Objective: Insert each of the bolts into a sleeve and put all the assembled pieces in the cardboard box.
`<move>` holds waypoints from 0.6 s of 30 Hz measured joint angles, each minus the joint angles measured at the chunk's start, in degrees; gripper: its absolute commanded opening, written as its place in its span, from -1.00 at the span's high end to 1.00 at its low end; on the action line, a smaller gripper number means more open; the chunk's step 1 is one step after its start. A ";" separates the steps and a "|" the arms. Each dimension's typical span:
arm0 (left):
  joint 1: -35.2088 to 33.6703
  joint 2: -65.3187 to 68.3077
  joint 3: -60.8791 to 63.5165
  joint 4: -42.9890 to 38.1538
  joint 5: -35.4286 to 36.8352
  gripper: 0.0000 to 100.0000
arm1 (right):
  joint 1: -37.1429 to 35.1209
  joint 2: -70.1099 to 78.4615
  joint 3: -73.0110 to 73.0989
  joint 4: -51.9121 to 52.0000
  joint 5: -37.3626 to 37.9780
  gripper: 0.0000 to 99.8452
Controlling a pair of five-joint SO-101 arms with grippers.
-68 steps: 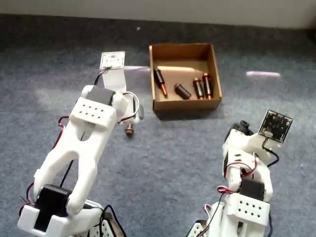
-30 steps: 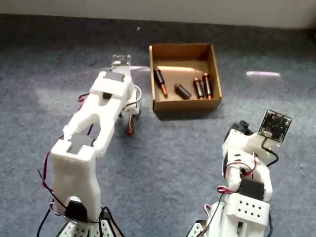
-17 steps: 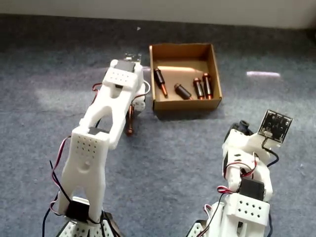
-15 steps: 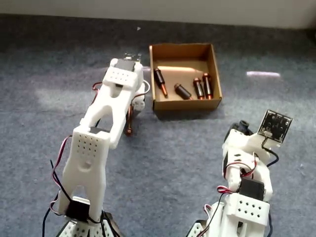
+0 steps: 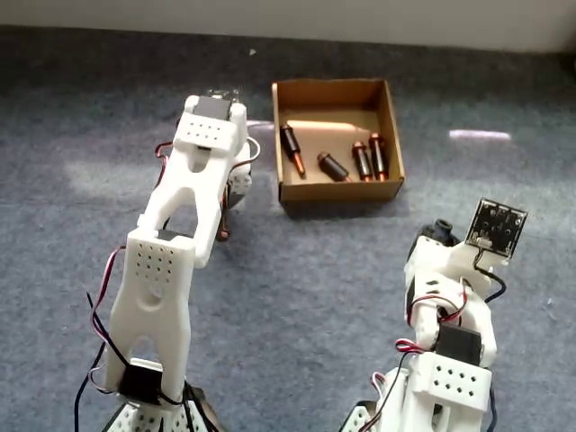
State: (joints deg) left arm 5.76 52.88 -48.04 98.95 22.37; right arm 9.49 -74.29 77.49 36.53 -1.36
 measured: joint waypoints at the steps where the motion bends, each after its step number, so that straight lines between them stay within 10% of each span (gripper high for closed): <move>1: 0.35 0.00 0.00 0.00 2.02 0.99 | -0.35 0.00 0.00 0.00 0.00 0.98; 18: -0.88 0.00 -5.27 0.18 60.57 0.99 | -0.70 0.00 0.00 -0.97 0.35 0.98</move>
State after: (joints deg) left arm 4.88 52.88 -53.32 99.12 82.95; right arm 8.79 -74.29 77.49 35.56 -1.01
